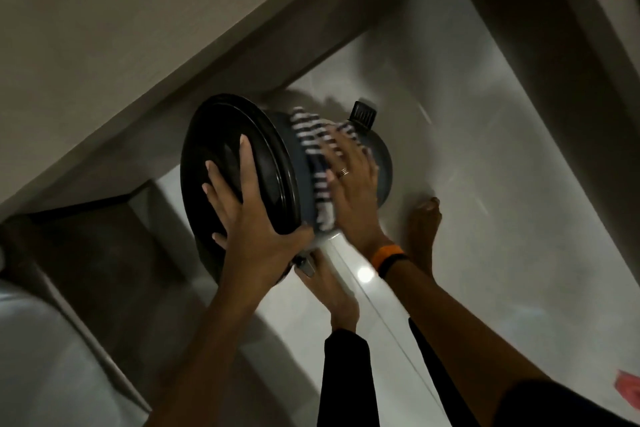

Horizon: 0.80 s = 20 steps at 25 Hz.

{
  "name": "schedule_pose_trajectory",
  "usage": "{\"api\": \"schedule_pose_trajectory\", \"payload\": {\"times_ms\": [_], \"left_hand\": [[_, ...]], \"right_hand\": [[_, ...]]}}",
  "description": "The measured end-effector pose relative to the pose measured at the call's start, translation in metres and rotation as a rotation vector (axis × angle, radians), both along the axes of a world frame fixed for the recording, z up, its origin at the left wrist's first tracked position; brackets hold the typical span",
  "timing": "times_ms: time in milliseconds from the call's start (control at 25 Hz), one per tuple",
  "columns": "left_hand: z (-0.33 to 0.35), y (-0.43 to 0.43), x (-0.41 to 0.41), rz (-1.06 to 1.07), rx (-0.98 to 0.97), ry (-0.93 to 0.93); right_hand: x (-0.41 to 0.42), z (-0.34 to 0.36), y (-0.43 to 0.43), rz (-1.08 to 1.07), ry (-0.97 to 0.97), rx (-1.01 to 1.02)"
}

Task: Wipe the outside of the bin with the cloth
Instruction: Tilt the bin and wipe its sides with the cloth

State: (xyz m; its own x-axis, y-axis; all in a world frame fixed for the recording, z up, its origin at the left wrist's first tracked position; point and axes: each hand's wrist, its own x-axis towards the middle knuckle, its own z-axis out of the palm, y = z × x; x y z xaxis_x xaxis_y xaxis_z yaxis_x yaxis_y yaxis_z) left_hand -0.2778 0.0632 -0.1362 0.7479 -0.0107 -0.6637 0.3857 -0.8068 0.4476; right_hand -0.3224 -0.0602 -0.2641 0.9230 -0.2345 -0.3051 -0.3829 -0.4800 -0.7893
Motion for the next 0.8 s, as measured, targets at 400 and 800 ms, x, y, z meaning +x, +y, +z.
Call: {"api": "schedule_pose_trajectory", "payload": {"times_ms": [400,800], "left_hand": [[-0.004,-0.010,0.012,-0.059,-0.003,-0.003],[0.001,-0.022,0.006,0.022,0.013,-0.006]], "right_hand": [[-0.033,0.017,0.037,-0.261,-0.001,0.133],[-0.025,-0.014,0.013,-0.622,0.407,0.408]]}}
